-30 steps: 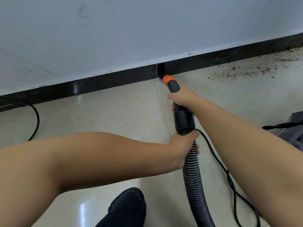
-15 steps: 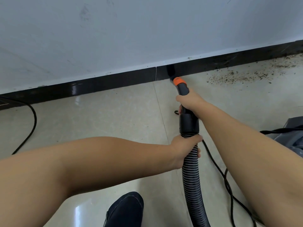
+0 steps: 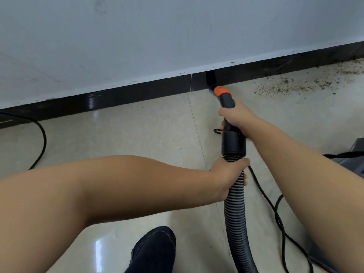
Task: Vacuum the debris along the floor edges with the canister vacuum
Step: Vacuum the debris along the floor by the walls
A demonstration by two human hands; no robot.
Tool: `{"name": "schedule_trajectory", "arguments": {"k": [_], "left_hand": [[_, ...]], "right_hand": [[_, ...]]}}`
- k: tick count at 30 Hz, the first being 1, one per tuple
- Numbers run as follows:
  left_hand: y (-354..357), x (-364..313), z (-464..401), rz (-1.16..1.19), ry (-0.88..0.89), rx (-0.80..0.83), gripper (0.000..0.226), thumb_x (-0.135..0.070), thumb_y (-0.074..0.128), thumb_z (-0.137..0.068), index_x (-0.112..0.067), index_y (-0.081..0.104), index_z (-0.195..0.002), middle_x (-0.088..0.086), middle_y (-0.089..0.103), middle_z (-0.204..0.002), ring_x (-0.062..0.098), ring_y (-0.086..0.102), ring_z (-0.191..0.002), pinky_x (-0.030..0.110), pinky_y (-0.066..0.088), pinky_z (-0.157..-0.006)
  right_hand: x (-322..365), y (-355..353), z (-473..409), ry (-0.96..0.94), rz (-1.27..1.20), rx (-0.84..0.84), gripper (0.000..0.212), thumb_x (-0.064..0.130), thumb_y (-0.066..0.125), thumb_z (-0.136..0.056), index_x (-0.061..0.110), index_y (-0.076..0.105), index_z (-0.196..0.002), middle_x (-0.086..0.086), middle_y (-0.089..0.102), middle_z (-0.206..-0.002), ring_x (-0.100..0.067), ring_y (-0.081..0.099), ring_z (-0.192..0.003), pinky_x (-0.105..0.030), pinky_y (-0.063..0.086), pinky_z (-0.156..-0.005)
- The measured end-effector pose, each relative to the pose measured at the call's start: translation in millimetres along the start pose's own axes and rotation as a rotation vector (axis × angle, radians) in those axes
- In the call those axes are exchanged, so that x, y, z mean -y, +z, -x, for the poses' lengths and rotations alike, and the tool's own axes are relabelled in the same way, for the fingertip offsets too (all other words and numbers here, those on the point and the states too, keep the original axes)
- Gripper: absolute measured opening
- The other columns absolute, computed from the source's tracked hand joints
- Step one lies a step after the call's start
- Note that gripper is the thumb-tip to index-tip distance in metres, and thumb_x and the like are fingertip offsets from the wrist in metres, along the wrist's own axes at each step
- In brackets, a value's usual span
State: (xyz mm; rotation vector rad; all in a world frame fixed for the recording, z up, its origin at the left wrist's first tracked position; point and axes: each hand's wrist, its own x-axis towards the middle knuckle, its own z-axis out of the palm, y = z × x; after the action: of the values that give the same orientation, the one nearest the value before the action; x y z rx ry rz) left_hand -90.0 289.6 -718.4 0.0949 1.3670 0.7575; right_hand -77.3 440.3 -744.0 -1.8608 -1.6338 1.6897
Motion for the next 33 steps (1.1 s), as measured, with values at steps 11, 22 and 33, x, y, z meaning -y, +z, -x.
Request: {"name": "schedule_trajectory", "arguments": {"k": [11,22,33], "left_hand": [[-77.0,18.9,33.3,0.215,0.031,-0.153,0.014,-0.022,0.062,-0.090,-0.012,0.053,-0.094,0.006,0.060,-0.067,0.015,0.058,-0.055,0.023,0.052,-0.057],[-103.5,17.0,44.4,0.323,0.041,-0.207,0.016,-0.021,0.062,-0.089,-0.010,0.053,-0.094,0.005,0.061,-0.067,0.016,0.059,-0.055,0.025,0.052,-0.058],[-23.4,12.6,19.6,0.049,0.023,0.070,0.015,-0.025,0.062,-0.091,-0.014,0.052,-0.091,0.004,0.061,-0.067,0.014,0.060,-0.055,0.023,0.052,-0.057]], "right_hand": [[37.9,124.3,27.1,-0.112,0.150,0.350,0.037,0.012,0.052,-0.087,0.019,0.040,-0.120,-0.013,0.055,-0.081,-0.020,0.058,-0.050,-0.027,0.051,-0.048],[56.5,169.0,31.7,-0.139,0.262,0.452,0.037,0.015,0.054,-0.084,0.018,0.042,-0.119,-0.010,0.060,-0.073,-0.019,0.062,-0.047,-0.038,0.059,-0.066],[15.7,34.9,17.4,-0.001,0.171,0.109,0.036,0.014,0.054,-0.087,0.013,0.041,-0.121,-0.012,0.060,-0.076,-0.018,0.061,-0.043,-0.027,0.052,-0.052]]}}
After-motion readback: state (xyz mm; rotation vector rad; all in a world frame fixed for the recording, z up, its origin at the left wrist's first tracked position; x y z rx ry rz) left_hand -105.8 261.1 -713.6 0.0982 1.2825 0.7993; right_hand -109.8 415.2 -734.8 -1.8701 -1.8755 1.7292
